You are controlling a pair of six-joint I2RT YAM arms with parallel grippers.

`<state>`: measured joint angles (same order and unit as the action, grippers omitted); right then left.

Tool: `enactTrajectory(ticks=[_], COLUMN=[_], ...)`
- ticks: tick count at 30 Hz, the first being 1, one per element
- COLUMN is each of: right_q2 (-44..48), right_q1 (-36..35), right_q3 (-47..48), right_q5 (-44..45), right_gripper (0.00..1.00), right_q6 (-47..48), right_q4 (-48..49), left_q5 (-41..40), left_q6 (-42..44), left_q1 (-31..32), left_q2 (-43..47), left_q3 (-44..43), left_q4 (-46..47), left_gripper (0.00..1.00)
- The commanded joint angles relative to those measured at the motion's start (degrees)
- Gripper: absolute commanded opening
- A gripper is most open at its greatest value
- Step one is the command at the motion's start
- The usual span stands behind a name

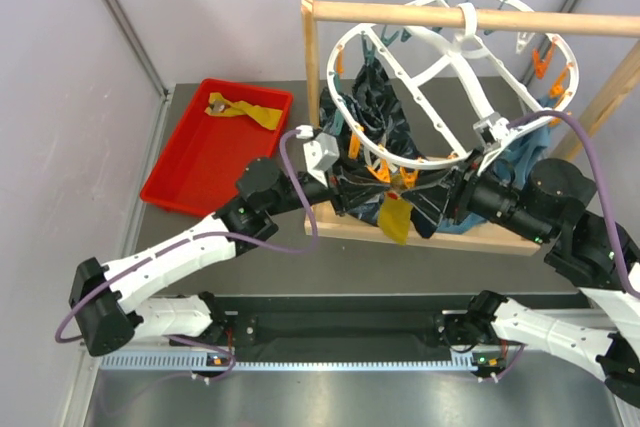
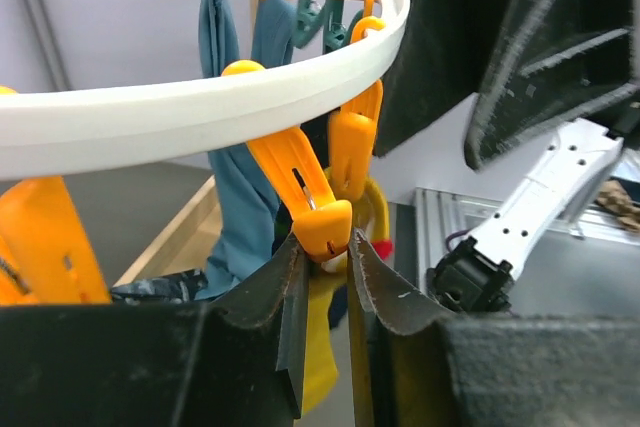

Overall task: Clip the socks to the hanger
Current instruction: Open the clamp at the hanger.

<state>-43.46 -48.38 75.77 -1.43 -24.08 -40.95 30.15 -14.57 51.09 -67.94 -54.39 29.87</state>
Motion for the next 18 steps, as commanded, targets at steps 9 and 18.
enactTrajectory(ticks=[9, 18], right_q2=[1.01, -1.01], right_q1=[-0.57, -0.57], right_q3=[5.35, 5.62], right_q5=[-11.67, -11.14], right_gripper=[0.55, 0.63], right_q6=[4.12, 6.58], right_q4=[1.76, -0.10], left_q5=[-20.04, -21.71], left_q6=[12.37, 14.13], left_q1=[12.09, 16.49], left_q2=[-2.46, -5.89], left_q3=[-10.29, -15.57], left_q4=[-18.09, -22.05], left_gripper=[0.00, 0.00])
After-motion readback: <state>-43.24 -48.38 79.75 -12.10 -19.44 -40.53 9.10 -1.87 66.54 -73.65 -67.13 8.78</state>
